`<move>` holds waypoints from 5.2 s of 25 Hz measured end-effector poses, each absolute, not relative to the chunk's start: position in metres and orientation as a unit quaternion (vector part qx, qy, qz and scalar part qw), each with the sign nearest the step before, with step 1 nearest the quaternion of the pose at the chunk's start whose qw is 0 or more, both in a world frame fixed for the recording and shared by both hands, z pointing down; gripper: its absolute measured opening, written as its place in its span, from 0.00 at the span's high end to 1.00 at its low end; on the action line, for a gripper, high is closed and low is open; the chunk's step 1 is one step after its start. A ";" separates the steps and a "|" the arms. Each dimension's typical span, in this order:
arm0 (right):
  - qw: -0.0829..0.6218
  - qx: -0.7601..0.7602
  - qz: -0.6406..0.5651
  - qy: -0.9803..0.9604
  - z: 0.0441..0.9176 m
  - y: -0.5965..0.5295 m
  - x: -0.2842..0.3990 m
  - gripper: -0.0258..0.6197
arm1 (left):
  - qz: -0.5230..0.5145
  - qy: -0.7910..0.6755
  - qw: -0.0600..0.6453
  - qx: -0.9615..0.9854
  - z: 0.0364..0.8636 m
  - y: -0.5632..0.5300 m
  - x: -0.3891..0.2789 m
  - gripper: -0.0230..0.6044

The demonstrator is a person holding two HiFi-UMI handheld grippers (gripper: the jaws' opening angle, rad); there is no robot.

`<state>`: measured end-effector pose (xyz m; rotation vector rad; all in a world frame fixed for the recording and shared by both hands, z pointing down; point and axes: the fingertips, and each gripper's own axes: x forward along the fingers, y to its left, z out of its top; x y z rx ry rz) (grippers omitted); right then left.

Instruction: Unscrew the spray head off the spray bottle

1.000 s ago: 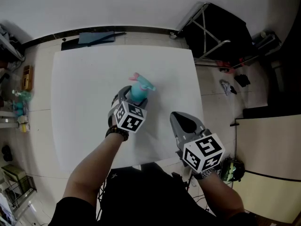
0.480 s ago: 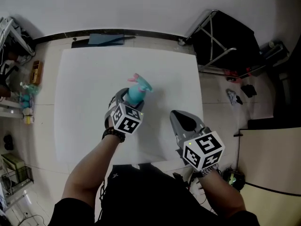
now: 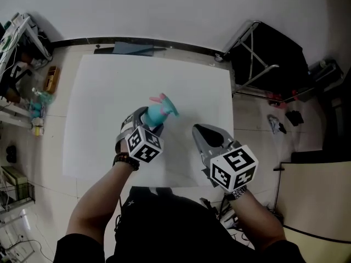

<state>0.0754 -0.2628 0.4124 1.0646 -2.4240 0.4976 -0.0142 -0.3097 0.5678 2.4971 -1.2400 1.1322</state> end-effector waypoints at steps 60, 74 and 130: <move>0.329 0.176 0.139 -0.917 0.439 -0.221 0.046 0.78 | 0.570 -0.258 -0.131 0.769 0.513 -0.234 0.002 0.40; 0.397 0.052 -0.122 -0.908 0.430 -0.188 0.046 0.78 | 0.567 -0.166 -0.109 0.799 0.505 -0.207 0.008 0.40; 0.338 0.133 0.110 -0.925 0.416 -0.212 0.036 0.52 | 0.572 -0.234 -0.144 0.773 0.491 -0.231 -0.016 0.40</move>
